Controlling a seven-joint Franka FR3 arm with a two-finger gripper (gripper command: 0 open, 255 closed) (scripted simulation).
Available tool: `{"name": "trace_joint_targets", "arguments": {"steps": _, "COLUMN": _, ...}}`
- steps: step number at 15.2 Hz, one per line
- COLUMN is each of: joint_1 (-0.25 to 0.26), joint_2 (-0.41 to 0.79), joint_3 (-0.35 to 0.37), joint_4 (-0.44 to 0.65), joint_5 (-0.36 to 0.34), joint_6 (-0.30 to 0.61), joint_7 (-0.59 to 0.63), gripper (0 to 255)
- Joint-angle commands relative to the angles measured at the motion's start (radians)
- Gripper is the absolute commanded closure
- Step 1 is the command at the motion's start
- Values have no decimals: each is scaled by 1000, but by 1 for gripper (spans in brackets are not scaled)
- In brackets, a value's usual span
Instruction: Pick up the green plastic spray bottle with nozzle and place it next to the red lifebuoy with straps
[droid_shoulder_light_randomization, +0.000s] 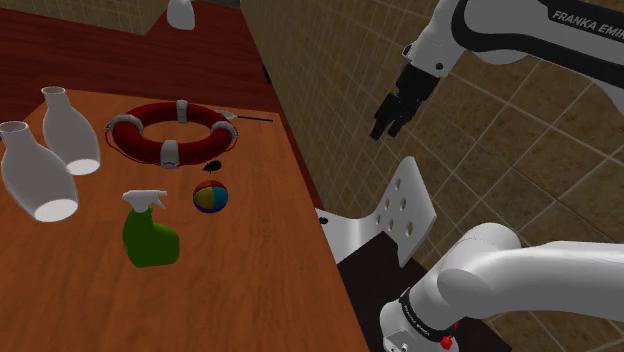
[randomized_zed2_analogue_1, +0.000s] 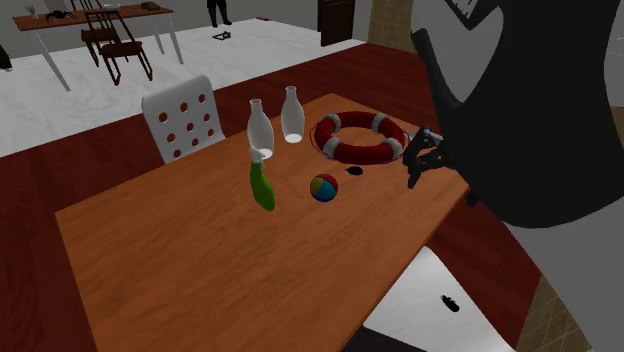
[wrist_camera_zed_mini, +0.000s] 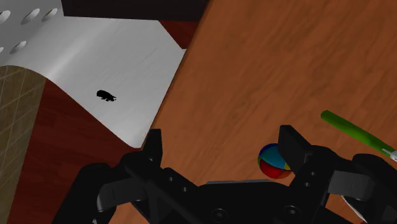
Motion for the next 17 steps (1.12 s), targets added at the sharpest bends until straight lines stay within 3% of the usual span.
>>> {"name": "trace_joint_targets", "arguments": {"steps": 1, "joint_1": 0, "joint_2": 0, "joint_3": 0, "joint_4": 0, "joint_5": 0, "joint_6": 0, "joint_7": 0, "gripper": 0}}
{"name": "trace_joint_targets", "arguments": {"steps": 9, "joint_1": 109, "joint_2": 109, "joint_3": 36, "joint_4": -114, "joint_5": 77, "joint_6": 300, "joint_7": -121, "gripper": 0}}
{"name": "trace_joint_targets", "arguments": {"steps": 17, "joint_1": 231, "joint_2": 282, "joint_3": 74, "joint_4": -151, "joint_5": 167, "joint_6": 588, "joint_7": -262, "gripper": 0}}
